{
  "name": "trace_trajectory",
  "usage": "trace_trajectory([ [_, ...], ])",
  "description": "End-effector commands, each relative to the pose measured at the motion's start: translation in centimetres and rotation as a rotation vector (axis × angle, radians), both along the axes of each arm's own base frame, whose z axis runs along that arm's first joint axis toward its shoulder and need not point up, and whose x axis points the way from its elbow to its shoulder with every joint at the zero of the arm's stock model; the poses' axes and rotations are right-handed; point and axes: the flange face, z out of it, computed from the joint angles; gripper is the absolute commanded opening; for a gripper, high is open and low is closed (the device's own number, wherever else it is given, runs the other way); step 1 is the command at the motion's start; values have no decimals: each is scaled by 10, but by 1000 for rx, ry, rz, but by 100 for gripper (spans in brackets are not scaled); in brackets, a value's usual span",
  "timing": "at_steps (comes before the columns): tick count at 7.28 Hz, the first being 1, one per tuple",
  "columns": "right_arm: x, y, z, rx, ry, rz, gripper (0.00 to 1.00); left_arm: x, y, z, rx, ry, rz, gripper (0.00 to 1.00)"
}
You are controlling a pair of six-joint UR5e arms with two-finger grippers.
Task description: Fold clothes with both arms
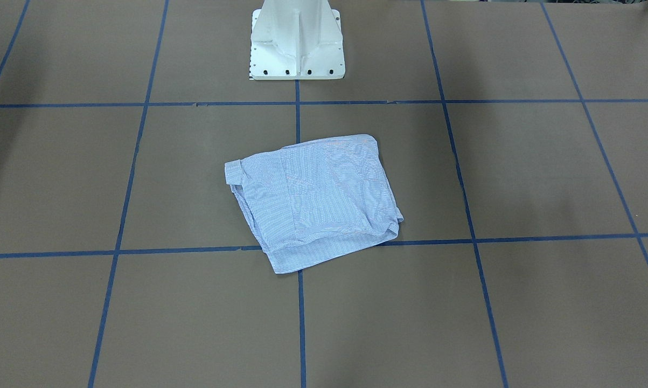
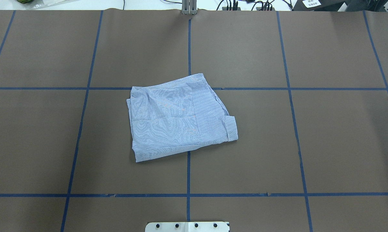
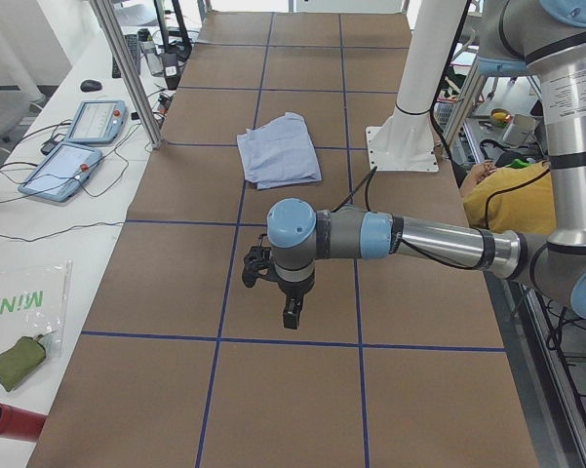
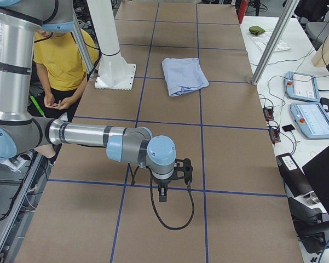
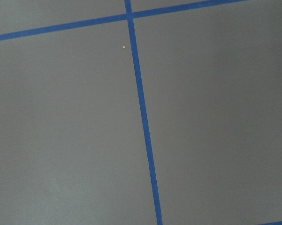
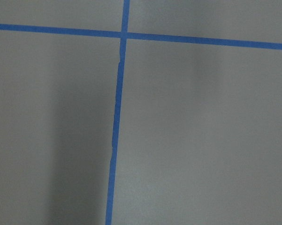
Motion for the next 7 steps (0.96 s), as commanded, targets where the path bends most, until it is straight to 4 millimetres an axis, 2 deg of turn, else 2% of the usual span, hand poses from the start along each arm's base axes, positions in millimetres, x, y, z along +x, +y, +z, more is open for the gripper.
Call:
trace_trajectory([
  [1, 6, 4, -1, 7, -1, 11, 100, -3, 1, 6, -7, -43, 0, 100],
  [2, 6, 6, 1, 3, 8, 11, 100, -3, 0, 5, -6, -45, -2, 100],
  [5, 1, 1, -22, 39, 16, 6, 100, -3, 2, 7, -12, -45, -2, 100],
  [7, -28, -8, -31, 24, 14, -25, 100, -3, 3, 8, -13, -46, -2, 100],
])
